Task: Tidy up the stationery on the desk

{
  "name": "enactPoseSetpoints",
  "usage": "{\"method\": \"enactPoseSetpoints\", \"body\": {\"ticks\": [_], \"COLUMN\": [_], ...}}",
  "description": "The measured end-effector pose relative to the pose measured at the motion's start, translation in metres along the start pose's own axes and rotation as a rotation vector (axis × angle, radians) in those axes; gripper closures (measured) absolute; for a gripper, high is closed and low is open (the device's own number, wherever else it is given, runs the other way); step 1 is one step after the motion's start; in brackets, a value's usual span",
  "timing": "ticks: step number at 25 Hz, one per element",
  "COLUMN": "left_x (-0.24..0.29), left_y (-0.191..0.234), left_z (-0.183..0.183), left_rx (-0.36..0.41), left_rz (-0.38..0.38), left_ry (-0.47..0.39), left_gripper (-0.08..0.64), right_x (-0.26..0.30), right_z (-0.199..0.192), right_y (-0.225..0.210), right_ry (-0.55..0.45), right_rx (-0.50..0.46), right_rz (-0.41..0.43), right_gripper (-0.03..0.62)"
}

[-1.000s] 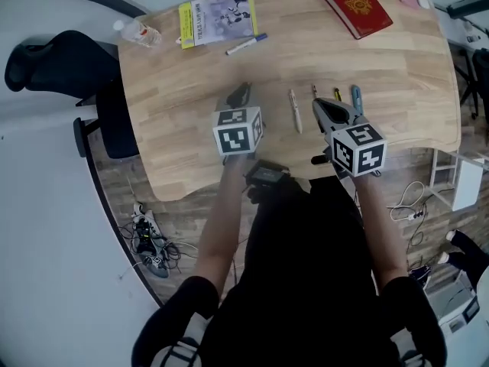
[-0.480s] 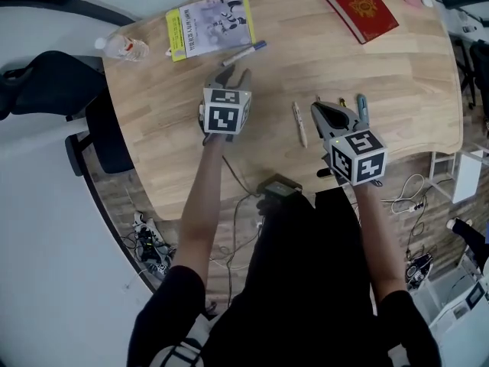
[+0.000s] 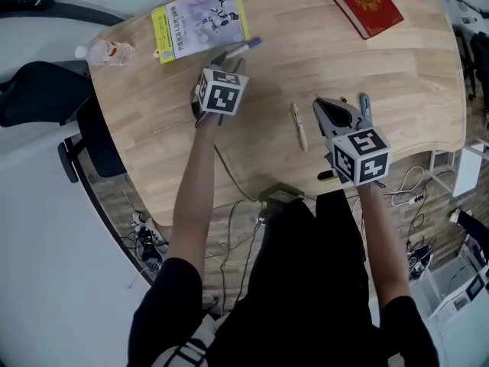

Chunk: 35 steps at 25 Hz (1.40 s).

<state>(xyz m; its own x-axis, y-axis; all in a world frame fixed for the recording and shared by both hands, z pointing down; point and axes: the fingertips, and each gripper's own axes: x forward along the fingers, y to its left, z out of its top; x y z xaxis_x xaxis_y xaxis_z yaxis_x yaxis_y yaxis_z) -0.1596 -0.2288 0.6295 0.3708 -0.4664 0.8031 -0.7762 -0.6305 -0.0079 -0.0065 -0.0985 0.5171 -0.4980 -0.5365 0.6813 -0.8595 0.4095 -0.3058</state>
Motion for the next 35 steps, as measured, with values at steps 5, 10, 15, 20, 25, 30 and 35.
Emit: {"method": "enactPoseSetpoints", "body": {"ticks": [5, 10, 15, 20, 25, 30, 35], "left_x": [0.015, 0.020, 0.021, 0.015, -0.008, -0.043, -0.075], "left_y": [0.006, 0.008, 0.001, -0.009, -0.023, -0.046, -0.074], "left_z": [-0.005, -0.008, -0.009, -0.008, -0.008, -0.005, -0.005], "left_rx": [0.049, 0.100, 0.188, 0.159, -0.011, -0.227, -0.353], "left_rz": [-0.028, -0.019, -0.005, -0.014, -0.024, -0.046, -0.040], "left_ry": [0.046, 0.072, 0.096, 0.095, 0.047, -0.020, -0.047], "left_gripper": [0.396, 0.418, 0.453, 0.468, 0.469, 0.469, 0.469], "right_x": [-0.002, -0.002, -0.003, -0.009, -0.024, -0.042, -0.061], "right_z": [-0.003, -0.007, -0.007, -0.007, -0.005, -0.005, -0.006], "right_y": [-0.005, -0.011, -0.010, -0.009, -0.007, -0.004, -0.005], "right_ry": [-0.014, -0.015, -0.020, -0.025, -0.045, -0.059, -0.075], "right_rx": [0.033, 0.057, 0.064, 0.052, 0.049, 0.030, -0.002], "right_rz": [-0.008, -0.018, -0.021, -0.025, -0.029, -0.016, 0.006], "right_gripper": [0.571, 0.571, 0.571, 0.571, 0.571, 0.571, 0.571]}}
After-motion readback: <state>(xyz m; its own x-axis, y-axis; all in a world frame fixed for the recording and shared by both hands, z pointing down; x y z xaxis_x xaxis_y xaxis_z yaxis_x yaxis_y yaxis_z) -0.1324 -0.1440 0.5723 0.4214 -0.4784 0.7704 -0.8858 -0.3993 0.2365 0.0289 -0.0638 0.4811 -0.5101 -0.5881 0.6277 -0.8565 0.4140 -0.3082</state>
